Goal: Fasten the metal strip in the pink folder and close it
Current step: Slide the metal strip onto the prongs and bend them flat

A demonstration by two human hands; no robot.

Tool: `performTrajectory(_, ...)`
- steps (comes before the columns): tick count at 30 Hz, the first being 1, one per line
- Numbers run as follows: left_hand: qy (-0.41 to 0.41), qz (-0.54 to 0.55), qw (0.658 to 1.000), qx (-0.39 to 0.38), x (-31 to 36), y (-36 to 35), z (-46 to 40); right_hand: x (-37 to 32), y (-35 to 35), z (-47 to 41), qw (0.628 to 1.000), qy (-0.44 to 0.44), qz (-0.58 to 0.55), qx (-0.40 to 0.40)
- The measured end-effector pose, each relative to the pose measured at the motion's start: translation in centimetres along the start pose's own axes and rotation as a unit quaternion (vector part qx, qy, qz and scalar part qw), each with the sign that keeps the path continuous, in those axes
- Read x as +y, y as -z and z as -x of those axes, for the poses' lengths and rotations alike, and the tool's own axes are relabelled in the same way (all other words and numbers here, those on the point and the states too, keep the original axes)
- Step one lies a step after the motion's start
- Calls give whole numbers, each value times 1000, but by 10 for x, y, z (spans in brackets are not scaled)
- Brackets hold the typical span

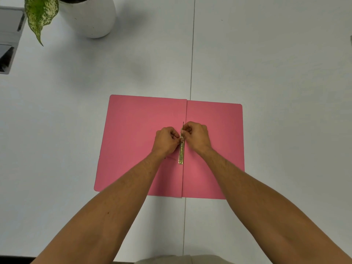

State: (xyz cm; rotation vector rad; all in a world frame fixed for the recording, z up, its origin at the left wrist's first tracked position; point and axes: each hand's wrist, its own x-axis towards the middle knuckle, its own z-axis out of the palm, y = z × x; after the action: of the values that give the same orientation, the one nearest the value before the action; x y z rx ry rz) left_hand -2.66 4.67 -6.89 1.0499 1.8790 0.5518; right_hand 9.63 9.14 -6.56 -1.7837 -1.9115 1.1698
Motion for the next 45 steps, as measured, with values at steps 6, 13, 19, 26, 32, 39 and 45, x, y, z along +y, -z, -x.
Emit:
performTrajectory(6,-6,-1,1000,0,0,1,-1,-12,2,-10,987,53,144,-56)
performTrajectory(13,-3,-8,1000,-2,1,1,-2,-17,-1,-18,982,43,177,-59)
performTrajectory(19,5,-10,1000,-4,2,1,-2,-13,2,-22,997,-7,76,-27)
performTrajectory(26,10,-10,1000,-5,4,2,0,-8,1,-13,991,-116,-69,18)
performTrajectory(32,9,-10,1000,-3,3,1,0,-9,3,-11,971,-194,-133,37)
performTrajectory(39,6,-18,1000,-4,5,0,0,-13,3,-17,974,-200,-98,33)
performTrajectory(45,0,-23,1000,-1,5,0,-1,-17,1,-18,991,-130,15,10)
